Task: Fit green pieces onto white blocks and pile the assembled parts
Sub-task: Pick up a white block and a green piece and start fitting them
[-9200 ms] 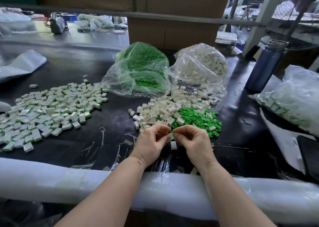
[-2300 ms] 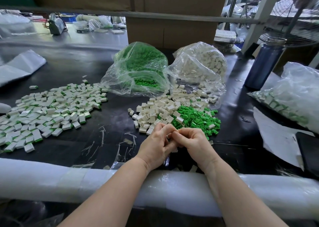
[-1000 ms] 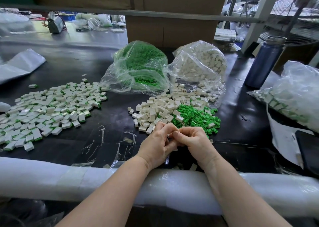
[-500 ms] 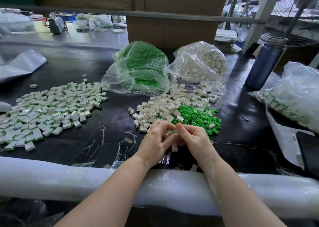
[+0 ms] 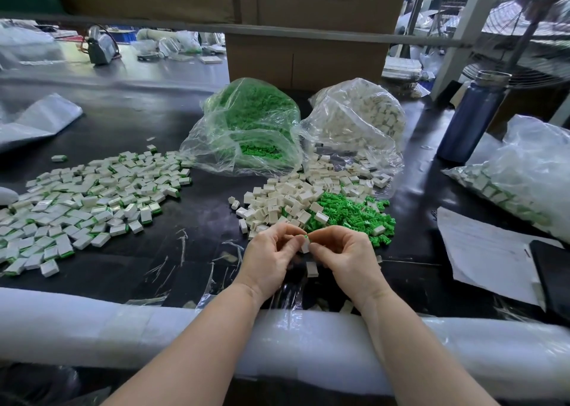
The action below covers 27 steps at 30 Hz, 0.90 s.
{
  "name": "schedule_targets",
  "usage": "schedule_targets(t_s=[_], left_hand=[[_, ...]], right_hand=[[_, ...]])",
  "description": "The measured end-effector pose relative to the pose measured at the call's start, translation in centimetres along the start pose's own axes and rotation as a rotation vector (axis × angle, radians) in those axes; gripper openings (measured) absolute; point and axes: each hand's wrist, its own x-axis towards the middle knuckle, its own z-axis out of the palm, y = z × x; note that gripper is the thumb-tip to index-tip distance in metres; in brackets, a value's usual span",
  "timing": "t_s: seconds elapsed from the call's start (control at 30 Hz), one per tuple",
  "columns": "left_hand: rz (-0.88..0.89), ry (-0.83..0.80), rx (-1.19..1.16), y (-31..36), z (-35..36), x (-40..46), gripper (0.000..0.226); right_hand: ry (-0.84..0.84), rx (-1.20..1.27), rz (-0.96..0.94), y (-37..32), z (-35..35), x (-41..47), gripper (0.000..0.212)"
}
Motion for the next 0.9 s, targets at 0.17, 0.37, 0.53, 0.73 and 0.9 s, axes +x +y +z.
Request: schedule_targets(t_s=[0.17, 0.37, 0.53, 0.73, 0.9], left_hand=[[-0.008, 0.03, -0.049, 0.2, -0.05, -0.07, 0.014], [-0.002, 0.104, 0.049, 0.42, 0.02, 0.02, 0.017], [0.006, 0.06, -0.013, 0.7, -0.08, -0.26, 0.015], [0.032, 0.243, 0.006, 0.7, -0.11, -0.3, 0.021], [0.093, 0.604, 0.248, 0.37, -0.86, 0.03, 0.012]], right_hand=[[0.025, -0.073, -0.024, -0.22, 0.11, -0.06, 0.024], [0.034, -0.137, -0.046, -0.32, 0.27, -0.15, 0.018], [0.036, -0.143, -0.056, -0.41, 0.07, -0.24, 0.015], [0.094, -0.195, -0.034, -0.36, 0.28, -0.25, 0.013], [0.186, -0.166, 0.028, -0.24, -0.18, -0.19, 0.014]])
